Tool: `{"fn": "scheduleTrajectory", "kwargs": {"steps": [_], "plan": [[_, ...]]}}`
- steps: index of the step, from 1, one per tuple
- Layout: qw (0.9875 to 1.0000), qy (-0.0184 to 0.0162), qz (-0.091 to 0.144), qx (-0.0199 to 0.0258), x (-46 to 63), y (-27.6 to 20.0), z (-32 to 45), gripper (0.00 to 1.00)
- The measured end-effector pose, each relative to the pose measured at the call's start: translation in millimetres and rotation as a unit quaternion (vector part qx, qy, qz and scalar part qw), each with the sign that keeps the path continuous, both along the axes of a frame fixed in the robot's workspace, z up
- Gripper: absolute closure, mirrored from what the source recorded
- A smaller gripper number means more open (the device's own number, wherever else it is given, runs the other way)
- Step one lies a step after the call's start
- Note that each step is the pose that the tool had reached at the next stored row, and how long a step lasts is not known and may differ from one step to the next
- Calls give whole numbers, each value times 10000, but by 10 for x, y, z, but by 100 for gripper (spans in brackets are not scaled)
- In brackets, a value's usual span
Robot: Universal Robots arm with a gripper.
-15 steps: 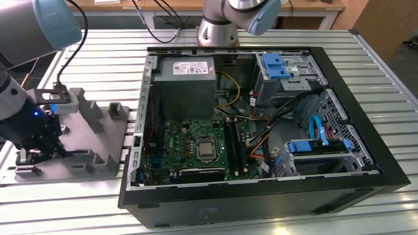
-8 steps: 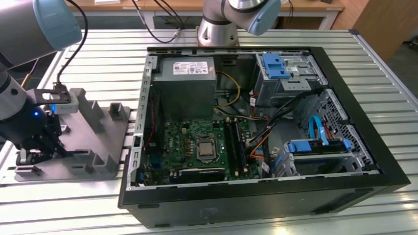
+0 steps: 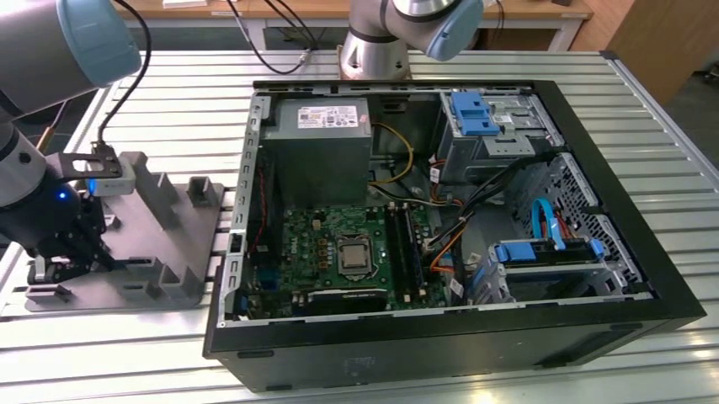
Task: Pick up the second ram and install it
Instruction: 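Pick up the second ram and move it above second insertion slot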
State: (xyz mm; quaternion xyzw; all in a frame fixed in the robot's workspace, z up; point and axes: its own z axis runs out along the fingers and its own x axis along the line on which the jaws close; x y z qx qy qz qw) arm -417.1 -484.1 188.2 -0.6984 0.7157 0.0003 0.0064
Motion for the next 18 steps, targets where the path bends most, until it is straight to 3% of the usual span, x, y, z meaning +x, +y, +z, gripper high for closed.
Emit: {"fn": "scheduleTrajectory", "kwargs": {"steps": [3, 18], "plan": [[10000, -1, 0, 1, 0, 0, 14, 86], [10000, 0, 0, 19, 0, 0, 229, 86]]}}
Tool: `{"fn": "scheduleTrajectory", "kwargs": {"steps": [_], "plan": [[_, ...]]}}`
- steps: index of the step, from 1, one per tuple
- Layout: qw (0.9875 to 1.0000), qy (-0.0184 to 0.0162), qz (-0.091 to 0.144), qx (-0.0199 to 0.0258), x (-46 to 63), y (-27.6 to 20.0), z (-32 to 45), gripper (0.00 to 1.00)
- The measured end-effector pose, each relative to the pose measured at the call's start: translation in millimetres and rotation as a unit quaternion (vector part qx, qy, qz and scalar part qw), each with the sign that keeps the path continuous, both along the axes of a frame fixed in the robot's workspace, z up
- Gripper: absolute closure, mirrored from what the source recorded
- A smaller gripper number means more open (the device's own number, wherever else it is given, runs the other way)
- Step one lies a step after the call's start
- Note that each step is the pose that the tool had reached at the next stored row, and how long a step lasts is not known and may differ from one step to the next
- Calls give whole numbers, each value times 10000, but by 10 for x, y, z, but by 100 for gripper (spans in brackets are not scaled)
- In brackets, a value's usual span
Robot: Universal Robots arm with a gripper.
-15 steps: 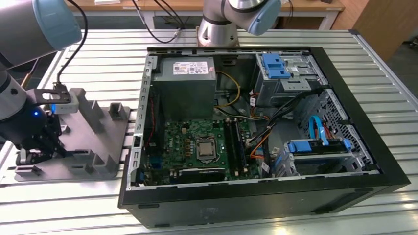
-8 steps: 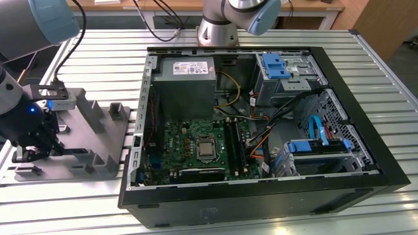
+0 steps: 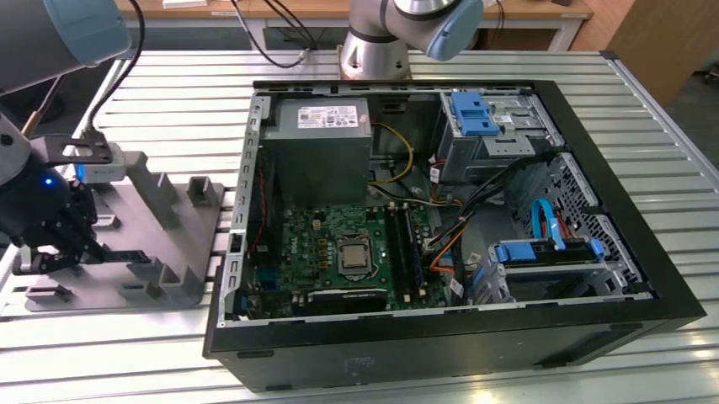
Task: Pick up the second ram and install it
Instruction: 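Pick up the second ram and move it above second insertion slot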
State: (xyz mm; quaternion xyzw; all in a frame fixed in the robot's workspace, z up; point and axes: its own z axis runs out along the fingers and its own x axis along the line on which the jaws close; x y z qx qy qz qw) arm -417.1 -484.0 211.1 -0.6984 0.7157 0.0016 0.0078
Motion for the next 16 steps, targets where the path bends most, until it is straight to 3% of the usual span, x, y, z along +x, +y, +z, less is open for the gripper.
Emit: {"fn": "scheduleTrajectory", "kwargs": {"steps": [16], "plan": [[10000, 0, 0, 28, 0, 0, 129, 86]]}}
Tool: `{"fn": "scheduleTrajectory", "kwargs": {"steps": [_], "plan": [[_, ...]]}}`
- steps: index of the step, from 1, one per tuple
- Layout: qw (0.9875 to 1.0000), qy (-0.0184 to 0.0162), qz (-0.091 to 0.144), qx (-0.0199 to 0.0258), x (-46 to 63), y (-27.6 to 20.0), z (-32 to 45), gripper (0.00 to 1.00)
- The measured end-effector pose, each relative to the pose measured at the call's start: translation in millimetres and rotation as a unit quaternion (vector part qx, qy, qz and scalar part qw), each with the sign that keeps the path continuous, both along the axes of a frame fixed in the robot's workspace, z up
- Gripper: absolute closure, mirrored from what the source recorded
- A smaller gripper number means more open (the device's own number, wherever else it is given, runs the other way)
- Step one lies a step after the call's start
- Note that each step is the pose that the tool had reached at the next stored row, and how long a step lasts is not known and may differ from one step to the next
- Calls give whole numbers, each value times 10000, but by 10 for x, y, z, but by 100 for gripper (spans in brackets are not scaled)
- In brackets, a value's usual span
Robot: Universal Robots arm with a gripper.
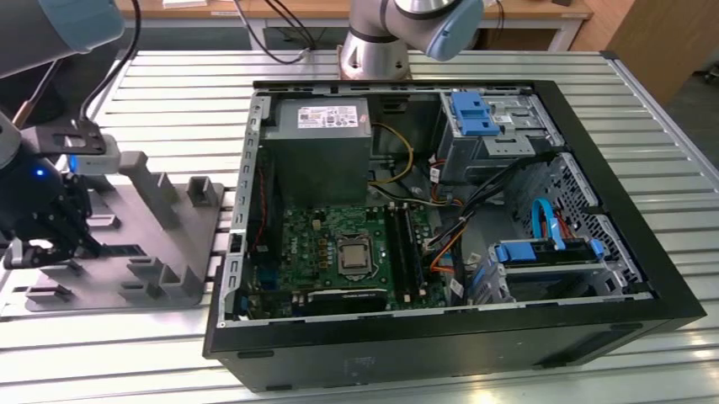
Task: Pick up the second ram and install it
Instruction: 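Pick up the second ram and move it above second insertion slot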
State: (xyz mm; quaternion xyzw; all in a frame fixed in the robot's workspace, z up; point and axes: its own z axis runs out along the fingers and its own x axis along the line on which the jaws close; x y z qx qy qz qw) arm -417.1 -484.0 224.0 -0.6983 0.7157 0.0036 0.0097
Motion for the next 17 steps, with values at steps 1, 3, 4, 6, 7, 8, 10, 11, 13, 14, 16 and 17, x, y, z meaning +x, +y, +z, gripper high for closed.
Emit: {"fn": "scheduleTrajectory", "kwargs": {"steps": [1, 3, 4, 6, 7, 8, 10, 11, 13, 14, 16, 17], "plan": [[10000, 0, 0, 2, 0, 0, 7, 86], [10000, 0, 0, 6, 0, 0, 22, 86], [10000, 0, 0, 8, 0, 0, 30, 86], [10000, 0, 0, 12, 0, 0, 48, 86], [10000, 0, 0, 15, 0, 0, 56, 86], [10000, 0, 0, 16, 0, 0, 65, 86], [10000, 0, 0, 20, 0, 0, 80, 86], [10000, 0, 0, 23, 0, 0, 86, 86], [10000, 0, 0, 27, 0, 0, 102, 86], [10000, 0, 0, 29, 0, 0, 109, 86], [10000, 0, 0, 34, 0, 0, 125, 86], [10000, 0, 0, 37, 0, 0, 133, 86]]}}
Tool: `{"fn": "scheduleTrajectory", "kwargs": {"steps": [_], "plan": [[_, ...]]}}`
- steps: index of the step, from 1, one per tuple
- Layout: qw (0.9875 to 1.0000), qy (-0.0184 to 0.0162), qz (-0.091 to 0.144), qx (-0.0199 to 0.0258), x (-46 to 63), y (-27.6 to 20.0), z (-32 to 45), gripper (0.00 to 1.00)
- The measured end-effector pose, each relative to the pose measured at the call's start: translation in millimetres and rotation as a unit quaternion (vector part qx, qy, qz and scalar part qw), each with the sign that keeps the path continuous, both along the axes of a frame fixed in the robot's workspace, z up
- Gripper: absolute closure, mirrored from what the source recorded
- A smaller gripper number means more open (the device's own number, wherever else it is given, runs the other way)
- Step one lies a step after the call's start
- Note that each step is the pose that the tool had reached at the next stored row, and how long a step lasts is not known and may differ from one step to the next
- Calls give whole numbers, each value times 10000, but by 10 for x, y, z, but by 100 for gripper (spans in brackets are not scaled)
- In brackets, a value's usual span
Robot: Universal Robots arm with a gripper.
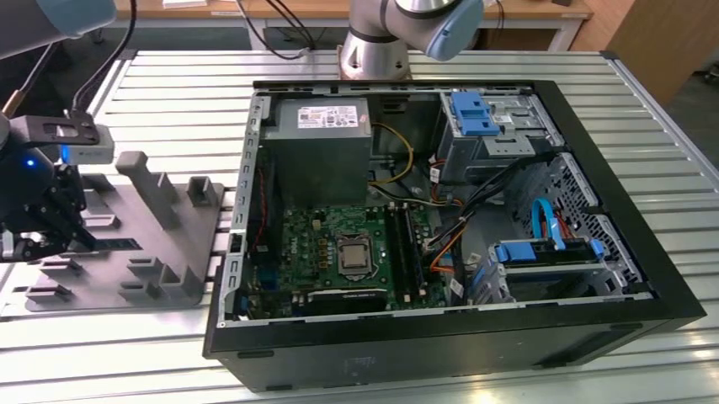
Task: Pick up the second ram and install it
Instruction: 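Pick up the second ram and move it above second insertion slot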
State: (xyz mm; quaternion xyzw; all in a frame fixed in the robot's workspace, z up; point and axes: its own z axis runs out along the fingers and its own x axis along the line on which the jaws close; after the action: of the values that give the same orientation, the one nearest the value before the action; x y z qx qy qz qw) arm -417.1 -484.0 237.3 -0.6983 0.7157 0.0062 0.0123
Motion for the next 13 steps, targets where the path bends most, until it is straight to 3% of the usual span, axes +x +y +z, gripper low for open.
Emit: {"fn": "scheduleTrajectory", "kwargs": {"steps": [13], "plan": [[10000, 0, 0, 35, 0, 0, 94, 86]]}}
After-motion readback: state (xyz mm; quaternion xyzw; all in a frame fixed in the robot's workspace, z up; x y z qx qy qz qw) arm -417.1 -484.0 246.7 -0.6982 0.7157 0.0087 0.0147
